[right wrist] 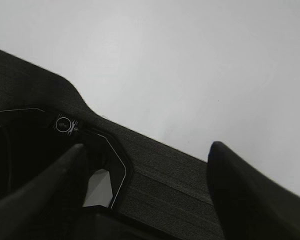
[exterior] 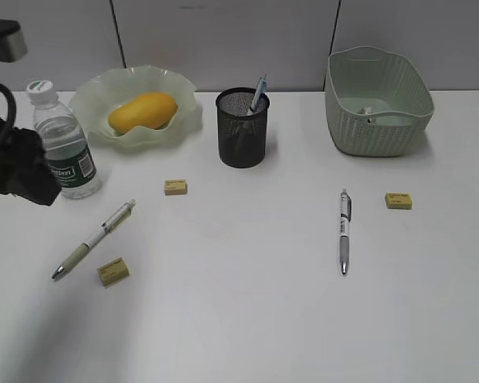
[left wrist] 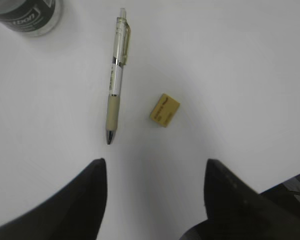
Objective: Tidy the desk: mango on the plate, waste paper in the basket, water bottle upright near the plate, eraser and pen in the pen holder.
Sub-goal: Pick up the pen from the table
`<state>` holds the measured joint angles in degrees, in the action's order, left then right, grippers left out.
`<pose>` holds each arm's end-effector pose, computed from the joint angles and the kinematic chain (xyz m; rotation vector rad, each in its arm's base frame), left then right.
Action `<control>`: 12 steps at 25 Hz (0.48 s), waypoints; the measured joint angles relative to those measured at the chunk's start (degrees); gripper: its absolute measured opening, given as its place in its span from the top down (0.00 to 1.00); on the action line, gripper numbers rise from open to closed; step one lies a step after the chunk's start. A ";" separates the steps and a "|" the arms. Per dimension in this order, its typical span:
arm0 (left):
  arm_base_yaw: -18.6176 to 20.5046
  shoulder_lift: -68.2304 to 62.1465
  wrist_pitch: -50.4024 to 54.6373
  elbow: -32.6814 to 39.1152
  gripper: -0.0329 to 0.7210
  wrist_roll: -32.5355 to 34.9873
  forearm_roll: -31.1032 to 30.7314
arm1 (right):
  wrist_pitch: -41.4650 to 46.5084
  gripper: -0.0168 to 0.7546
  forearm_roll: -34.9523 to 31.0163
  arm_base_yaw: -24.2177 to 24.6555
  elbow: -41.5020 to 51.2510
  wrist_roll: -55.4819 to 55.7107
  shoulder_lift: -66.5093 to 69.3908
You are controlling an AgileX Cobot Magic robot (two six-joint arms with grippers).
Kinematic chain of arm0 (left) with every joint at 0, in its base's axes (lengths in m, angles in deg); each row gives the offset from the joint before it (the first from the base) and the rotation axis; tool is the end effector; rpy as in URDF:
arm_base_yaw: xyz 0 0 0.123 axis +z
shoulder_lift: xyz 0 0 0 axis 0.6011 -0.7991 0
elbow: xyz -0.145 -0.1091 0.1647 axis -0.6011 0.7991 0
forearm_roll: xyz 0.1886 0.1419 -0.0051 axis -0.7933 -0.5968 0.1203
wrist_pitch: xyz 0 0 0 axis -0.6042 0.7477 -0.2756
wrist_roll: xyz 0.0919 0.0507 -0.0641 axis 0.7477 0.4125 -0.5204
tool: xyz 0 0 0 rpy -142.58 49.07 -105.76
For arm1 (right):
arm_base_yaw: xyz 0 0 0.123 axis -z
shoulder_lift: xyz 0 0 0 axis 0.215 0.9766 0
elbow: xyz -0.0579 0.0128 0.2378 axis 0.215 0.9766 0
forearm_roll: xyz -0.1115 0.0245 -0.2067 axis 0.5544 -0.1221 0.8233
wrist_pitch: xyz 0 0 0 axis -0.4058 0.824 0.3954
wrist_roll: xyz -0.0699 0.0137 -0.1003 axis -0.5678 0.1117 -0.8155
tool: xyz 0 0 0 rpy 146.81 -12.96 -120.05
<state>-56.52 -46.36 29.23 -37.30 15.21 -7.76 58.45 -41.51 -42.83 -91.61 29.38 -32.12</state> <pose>0.2466 -0.1031 0.2106 0.5408 2.7620 -0.2420 0.1054 0.0562 0.2058 -0.5892 2.5647 0.1557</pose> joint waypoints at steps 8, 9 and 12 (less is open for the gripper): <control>-0.04 -12.06 0.06 -5.35 0.34 3.02 -0.12 | 0.00 0.22 0.00 0.00 0.00 0.05 0.00; -0.04 -13.31 0.00 -5.66 0.34 3.67 -0.12 | 0.00 0.22 0.00 0.00 0.00 0.05 0.00; -0.04 -16.64 -0.32 -5.96 0.34 5.22 -0.60 | 0.00 0.22 0.04 0.00 0.00 0.05 0.00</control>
<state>-56.56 -63.00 28.91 -43.26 20.44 -8.37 58.45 -41.47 -42.83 -91.61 29.44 -32.12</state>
